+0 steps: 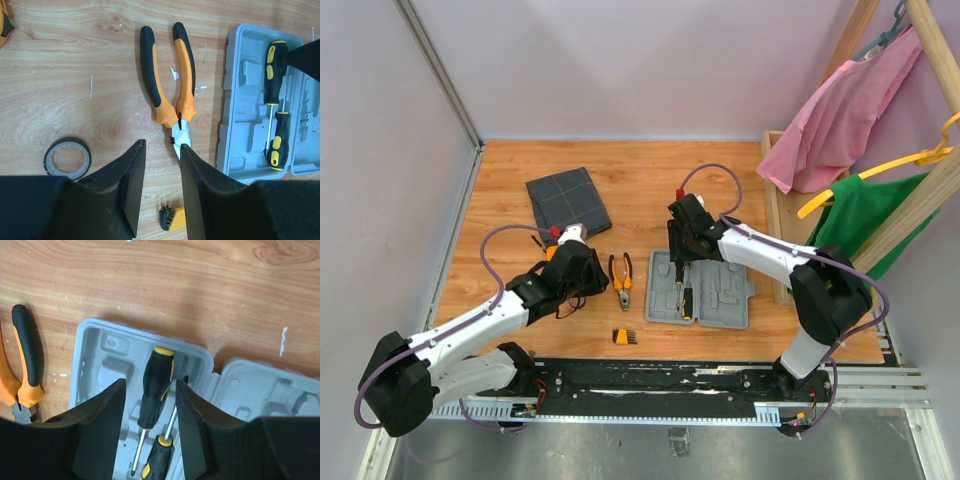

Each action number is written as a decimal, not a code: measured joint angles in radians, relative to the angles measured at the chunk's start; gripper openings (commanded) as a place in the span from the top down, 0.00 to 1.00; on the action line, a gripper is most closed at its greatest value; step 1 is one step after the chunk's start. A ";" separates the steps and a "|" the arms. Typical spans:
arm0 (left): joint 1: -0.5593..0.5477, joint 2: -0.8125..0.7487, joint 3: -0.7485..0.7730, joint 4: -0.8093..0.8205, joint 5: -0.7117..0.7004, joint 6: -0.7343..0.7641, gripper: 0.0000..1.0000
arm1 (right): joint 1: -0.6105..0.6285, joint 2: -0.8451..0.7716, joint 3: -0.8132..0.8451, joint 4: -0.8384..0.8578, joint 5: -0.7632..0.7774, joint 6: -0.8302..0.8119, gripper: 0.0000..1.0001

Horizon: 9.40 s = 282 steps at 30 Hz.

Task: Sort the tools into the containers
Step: Adjust the screwdriver in the storage box, then pick up the pliers at the center of the board, then place the pliers in the storage box.

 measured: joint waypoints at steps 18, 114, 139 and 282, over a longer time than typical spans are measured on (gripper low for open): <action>0.002 -0.021 -0.014 -0.001 0.000 0.000 0.62 | 0.022 0.150 0.091 -0.063 0.010 -0.018 0.73; 0.067 0.572 0.241 0.100 0.004 0.091 0.88 | 0.027 -0.823 -0.668 0.055 0.034 0.065 0.39; -0.018 0.198 0.132 0.080 -0.032 -0.011 0.99 | 0.047 -0.719 -0.462 0.215 -0.068 0.222 0.36; -0.164 -0.106 -0.042 0.617 0.430 0.020 0.34 | -0.172 -0.574 -0.626 1.201 -0.631 0.734 1.00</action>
